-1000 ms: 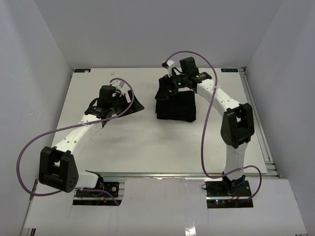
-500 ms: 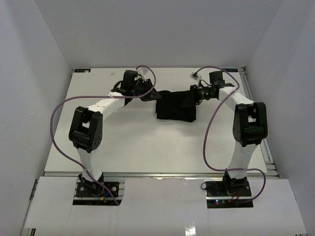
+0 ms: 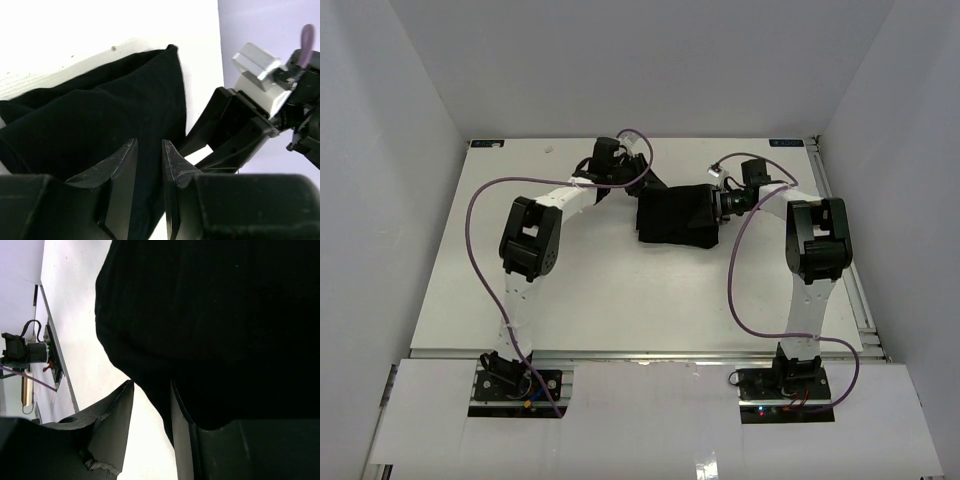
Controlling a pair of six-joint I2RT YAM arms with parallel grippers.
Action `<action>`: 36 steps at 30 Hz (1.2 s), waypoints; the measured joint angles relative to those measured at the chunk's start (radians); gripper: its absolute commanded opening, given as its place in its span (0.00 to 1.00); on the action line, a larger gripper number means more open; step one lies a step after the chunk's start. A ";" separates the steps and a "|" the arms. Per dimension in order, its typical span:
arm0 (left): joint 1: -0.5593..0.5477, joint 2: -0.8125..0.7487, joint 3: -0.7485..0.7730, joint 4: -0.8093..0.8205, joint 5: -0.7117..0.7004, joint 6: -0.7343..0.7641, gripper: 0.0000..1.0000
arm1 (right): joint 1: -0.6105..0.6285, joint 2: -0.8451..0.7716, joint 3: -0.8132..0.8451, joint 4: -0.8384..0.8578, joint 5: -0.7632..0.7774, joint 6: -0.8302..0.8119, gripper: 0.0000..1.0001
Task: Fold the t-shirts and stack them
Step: Smooth out wrinkles on the folded tshirt
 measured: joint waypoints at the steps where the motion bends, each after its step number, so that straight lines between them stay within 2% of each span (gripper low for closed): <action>1: -0.002 0.016 0.008 0.001 0.002 -0.007 0.37 | 0.000 0.004 0.000 0.003 0.003 0.003 0.42; 13: -0.005 0.153 0.089 -0.006 0.001 -0.040 0.37 | -0.002 0.003 -0.109 0.043 0.013 0.012 0.42; 25: -0.005 0.180 0.131 -0.034 -0.039 -0.053 0.37 | -0.014 -0.073 -0.214 0.026 0.007 -0.070 0.42; 31: 0.003 0.180 0.145 -0.037 -0.045 -0.058 0.39 | -0.043 -0.129 -0.181 -0.111 -0.024 -0.196 0.42; 36: 0.010 0.134 0.157 -0.042 -0.040 -0.045 0.40 | -0.066 -0.143 -0.016 -0.194 -0.046 -0.262 0.43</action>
